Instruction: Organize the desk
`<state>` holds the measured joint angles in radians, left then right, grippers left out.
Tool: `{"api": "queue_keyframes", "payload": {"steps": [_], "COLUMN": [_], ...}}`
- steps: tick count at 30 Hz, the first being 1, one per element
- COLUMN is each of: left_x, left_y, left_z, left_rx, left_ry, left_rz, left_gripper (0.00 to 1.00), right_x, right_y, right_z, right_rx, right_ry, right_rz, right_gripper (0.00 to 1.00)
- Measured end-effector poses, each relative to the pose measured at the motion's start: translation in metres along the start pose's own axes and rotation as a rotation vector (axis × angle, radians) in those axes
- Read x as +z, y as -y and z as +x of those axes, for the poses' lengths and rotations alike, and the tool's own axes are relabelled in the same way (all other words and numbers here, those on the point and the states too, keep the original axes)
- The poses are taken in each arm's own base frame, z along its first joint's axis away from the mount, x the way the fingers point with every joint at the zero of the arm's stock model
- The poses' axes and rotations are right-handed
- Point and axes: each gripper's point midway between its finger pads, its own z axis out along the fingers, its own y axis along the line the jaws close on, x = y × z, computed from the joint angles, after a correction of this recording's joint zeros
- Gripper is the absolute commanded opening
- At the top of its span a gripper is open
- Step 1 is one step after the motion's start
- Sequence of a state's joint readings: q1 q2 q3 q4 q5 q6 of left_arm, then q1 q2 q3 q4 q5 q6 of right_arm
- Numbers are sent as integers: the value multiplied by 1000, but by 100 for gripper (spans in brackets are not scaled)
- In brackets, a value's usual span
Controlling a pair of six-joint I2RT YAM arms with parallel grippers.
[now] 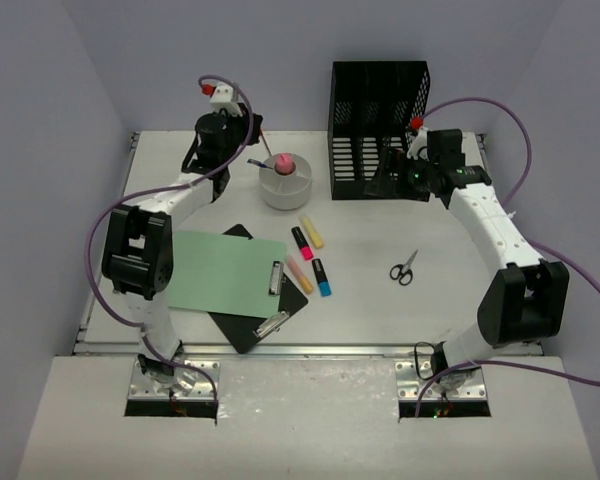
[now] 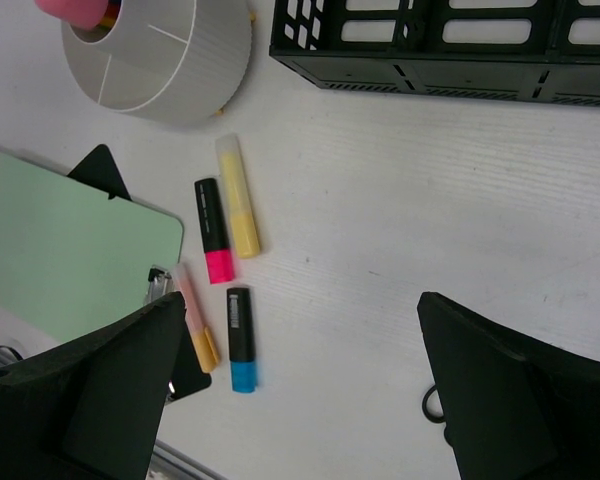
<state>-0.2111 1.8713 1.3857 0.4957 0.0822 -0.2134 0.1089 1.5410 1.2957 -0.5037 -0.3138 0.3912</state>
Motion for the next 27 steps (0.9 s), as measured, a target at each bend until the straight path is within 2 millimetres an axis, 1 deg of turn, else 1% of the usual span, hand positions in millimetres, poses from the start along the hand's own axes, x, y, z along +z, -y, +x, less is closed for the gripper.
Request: {"api": "queue_keyframes", "payload": {"steps": [7, 13, 15, 22, 24, 27], "left_x": [13, 20, 21, 29, 30, 31], "left_y": [-5, -13, -16, -23, -21, -16], "left_z": [16, 33, 38, 60, 66, 70], "left_rx": [34, 43, 45, 43, 42, 42], "left_ry": [-3, -17, -23, -41, -50, -51], "left_rz": [1, -19, -25, -39, -37, -32], "left_gripper": [0, 0, 0, 1, 2, 8], "right_x": [1, 1, 2, 4, 1, -2], "right_y": [1, 3, 4, 11, 13, 16], "right_z": [3, 5, 8, 28, 32, 36], "right_rx": [0, -14, -20, -31, -38, -51], "right_ry": [-9, -13, -19, -59, -61, -61], "right_rz": [3, 3, 4, 14, 22, 37], "right_gripper": [99, 99, 99, 99, 99, 99]}}
